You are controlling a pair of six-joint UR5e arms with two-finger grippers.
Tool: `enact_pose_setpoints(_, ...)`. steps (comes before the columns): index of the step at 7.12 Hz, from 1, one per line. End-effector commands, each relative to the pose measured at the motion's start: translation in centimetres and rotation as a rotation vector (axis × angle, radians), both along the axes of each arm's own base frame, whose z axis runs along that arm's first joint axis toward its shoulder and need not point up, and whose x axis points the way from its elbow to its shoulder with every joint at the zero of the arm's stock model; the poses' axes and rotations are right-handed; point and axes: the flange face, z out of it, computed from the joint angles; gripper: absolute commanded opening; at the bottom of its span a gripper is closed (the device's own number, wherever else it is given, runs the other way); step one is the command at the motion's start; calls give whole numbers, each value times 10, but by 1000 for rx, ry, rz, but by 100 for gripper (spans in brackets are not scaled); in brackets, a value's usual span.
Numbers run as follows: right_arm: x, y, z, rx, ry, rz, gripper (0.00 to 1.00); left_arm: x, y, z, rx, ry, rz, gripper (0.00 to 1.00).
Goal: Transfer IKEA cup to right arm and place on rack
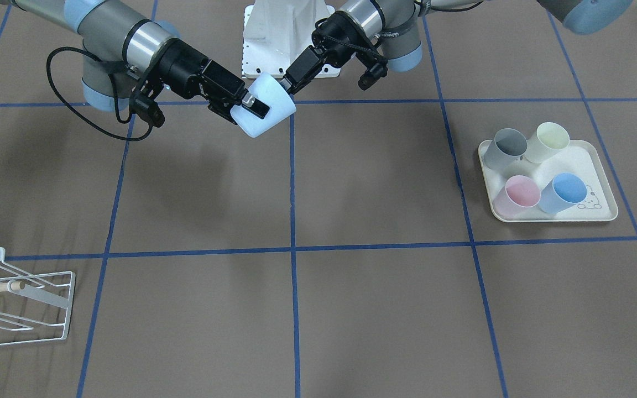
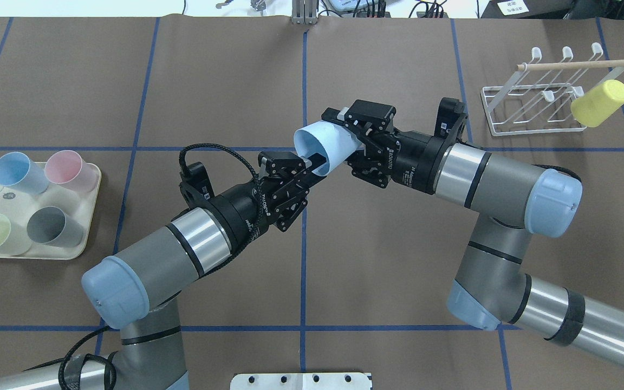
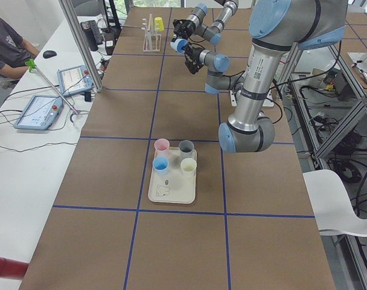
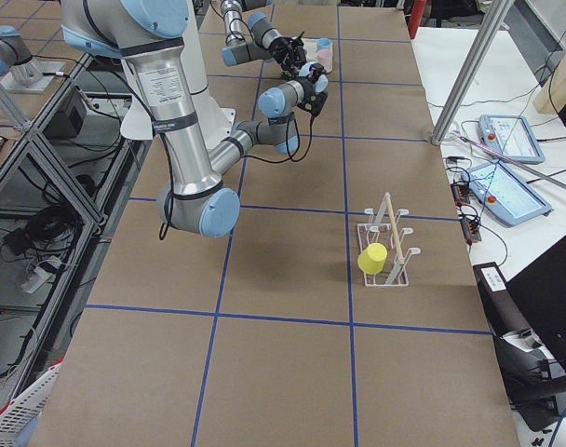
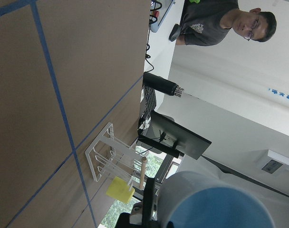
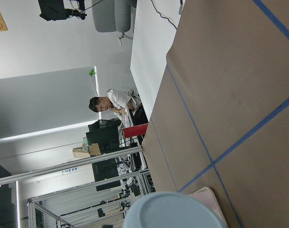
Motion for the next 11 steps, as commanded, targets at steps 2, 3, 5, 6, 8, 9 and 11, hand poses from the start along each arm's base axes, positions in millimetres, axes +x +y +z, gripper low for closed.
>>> enact_pose_setpoints(2,14,-15,2,0,6,46,0,-6,-1,0,22,-13,-13,100)
enact_pose_setpoints(3,29,-30,4,-5,12,84,0,-8,-2,1,38,-26,-20,100)
enact_pose_setpoints(5,51,-63,23,65,149,201,0,-17,1,6,146,-136,-72,100)
enact_pose_setpoints(6,57,-76,31,76,253,240,0,-16,1,4,170,-222,-83,100)
enact_pose_setpoints(8,65,-95,59,165,534,307,0,-29,-8,-6,210,-279,-68,100)
enact_pose_setpoints(9,78,-102,78,188,635,332,0,-27,-17,0,197,-333,-70,100)
enact_pose_setpoints(11,122,-103,146,228,828,358,0,-27,-40,6,169,-463,-40,100)
